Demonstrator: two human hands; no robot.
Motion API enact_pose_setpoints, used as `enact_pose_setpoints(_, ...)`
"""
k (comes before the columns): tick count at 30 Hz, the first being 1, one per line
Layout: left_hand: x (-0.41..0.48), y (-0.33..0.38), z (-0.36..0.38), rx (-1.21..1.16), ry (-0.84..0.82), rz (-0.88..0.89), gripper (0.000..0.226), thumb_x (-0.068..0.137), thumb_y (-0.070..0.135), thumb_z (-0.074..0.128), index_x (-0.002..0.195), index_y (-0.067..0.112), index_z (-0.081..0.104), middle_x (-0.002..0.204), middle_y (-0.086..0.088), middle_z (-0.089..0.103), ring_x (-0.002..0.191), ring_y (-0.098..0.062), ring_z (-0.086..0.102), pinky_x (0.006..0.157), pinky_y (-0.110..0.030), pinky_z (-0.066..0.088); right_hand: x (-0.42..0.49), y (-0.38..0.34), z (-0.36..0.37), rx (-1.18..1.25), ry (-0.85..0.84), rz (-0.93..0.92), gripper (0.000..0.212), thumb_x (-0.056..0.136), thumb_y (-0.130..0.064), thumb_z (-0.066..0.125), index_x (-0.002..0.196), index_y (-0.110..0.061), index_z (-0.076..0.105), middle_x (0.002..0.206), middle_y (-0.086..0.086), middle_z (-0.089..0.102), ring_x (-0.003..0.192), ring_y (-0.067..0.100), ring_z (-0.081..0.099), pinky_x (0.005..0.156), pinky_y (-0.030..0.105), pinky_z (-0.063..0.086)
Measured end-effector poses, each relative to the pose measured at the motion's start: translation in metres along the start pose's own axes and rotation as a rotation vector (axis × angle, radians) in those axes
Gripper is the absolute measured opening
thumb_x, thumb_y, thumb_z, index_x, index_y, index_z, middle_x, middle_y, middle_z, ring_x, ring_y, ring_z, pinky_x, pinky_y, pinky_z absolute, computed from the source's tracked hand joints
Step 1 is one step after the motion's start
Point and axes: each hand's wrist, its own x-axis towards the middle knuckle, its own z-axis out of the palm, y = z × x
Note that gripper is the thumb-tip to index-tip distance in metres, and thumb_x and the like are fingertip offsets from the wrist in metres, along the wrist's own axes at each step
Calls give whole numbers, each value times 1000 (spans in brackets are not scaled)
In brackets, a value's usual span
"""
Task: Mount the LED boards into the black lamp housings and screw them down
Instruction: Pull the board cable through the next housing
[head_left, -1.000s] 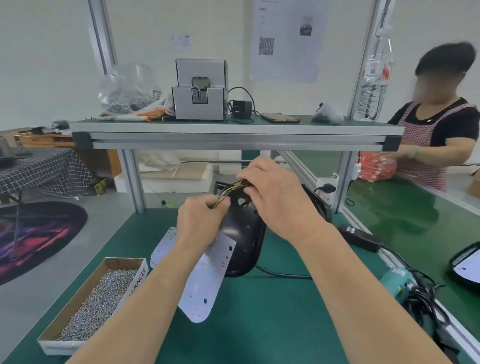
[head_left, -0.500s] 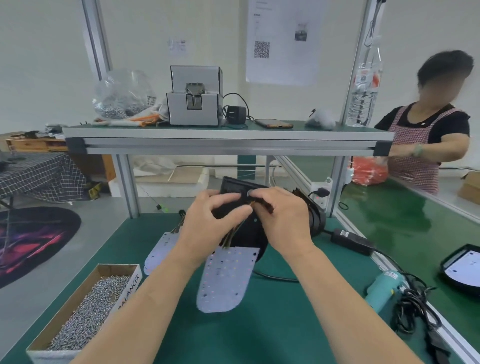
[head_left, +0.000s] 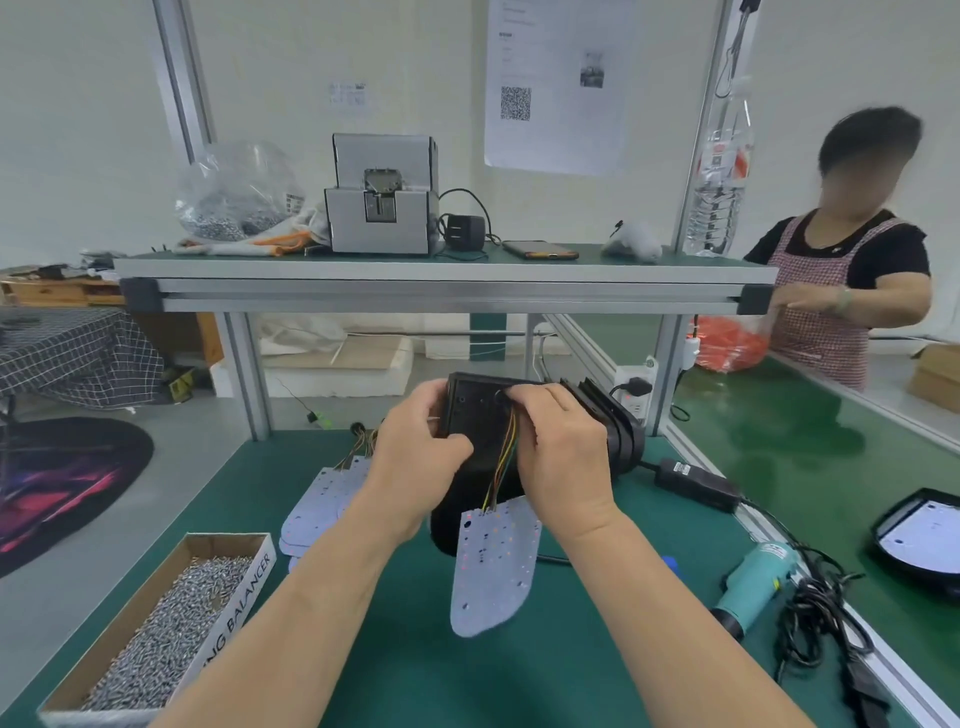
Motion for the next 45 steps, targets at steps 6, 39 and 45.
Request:
enact_pose_setpoints(6, 0, -2, -1, -30, -5, 35, 48, 73, -22, 48, 105, 11, 66, 95, -8, 73, 85, -18, 68, 69, -26, 56, 7, -4, -7, -103, 47, 36, 23, 76, 1, 74, 90, -8, 59, 85, 4, 56, 78, 27, 49, 69, 41, 41)
enact_pose_setpoints(39, -12, -42, 4, 84, -28, 152, 34, 85, -3, 63, 90, 30, 63, 84, 5, 69, 83, -21, 64, 80, -38, 53, 7, 9, 6, -60, -543, 187, 21, 86, -11, 58, 80, -18, 39, 67, -2, 47, 71, 30, 44, 61, 42, 39)
enact_pose_setpoints(45, -6, -55, -8, -52, 49, 51, 41, 88, -8, 61, 88, 33, 64, 84, 10, 69, 80, -7, 63, 74, -21, 49, -9, 24, -11, 220, -555, 190, 24, 87, -22, 63, 109, -22, 55, 109, -10, 53, 107, 7, 46, 90, 19, 37)
